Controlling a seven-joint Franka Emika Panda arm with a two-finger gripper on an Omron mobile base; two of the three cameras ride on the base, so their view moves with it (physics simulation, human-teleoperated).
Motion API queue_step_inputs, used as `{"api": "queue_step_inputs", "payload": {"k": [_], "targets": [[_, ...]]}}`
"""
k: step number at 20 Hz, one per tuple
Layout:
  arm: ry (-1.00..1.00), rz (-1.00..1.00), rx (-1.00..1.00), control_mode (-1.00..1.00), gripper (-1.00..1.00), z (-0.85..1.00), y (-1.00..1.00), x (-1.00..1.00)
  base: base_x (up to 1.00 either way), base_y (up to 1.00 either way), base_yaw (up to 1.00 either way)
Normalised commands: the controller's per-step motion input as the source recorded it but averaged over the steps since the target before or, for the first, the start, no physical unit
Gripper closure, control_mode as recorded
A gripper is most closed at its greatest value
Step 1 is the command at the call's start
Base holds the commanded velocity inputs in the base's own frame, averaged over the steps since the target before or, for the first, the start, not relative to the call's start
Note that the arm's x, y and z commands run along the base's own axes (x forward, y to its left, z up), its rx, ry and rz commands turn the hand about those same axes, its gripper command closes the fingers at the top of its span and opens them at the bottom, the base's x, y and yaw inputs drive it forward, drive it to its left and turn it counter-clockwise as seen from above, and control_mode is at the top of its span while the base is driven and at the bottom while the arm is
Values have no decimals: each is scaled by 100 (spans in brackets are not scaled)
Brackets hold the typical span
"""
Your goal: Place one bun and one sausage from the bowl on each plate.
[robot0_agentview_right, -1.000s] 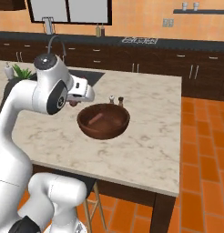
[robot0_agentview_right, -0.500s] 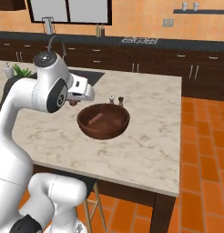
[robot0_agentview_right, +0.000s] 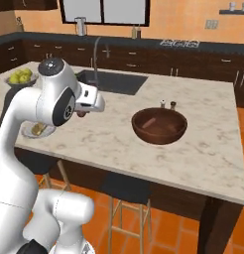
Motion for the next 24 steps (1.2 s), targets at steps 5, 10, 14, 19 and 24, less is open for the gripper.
{"api": "queue_step_inputs", "payload": {"k": [5,10,14,19,24], "targets": [[0,0,0,100,100,0,0,0,0,100,16],[0,0,0,100,100,0,0,0,10,100,12],[0,0,0,100,100,0,0,0,31,100,6],[0,0,0,100,100,0,0,0,57,100,0],[0,0,0,100,100,0,0,0,67,100,0]]}}
